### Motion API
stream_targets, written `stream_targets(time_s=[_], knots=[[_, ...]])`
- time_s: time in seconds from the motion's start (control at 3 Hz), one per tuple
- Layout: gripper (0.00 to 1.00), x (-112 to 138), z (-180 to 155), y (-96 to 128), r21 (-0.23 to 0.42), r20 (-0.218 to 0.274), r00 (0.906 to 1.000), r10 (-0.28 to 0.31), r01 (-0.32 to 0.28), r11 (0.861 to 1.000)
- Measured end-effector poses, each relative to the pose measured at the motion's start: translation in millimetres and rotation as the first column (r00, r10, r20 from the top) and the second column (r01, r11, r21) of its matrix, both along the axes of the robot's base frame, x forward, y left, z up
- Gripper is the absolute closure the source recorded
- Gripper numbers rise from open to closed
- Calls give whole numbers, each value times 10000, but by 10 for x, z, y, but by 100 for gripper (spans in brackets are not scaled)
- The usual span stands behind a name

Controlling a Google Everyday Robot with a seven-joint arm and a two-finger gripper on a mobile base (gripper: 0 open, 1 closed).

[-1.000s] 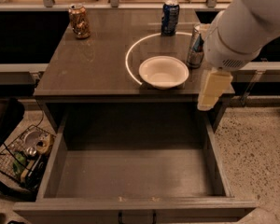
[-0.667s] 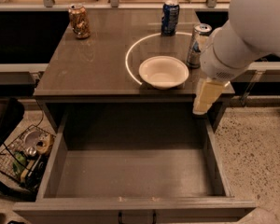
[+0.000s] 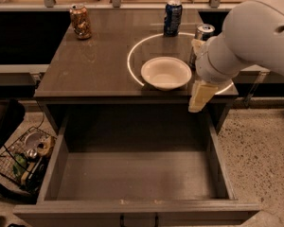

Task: Move paper bowl near orange can

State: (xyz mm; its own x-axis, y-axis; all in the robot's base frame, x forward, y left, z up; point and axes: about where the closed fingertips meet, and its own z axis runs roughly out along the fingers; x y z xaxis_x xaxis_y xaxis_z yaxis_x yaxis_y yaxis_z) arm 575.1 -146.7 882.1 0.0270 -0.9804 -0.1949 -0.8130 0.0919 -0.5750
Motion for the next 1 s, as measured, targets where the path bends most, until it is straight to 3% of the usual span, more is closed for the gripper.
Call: stream_targets(time_s=[0.33, 1.0], knots=[[0, 187, 20, 161, 103, 371, 9975, 597, -602, 9981], [0, 383, -51, 523, 241, 589, 9813, 1832, -1848, 9825]])
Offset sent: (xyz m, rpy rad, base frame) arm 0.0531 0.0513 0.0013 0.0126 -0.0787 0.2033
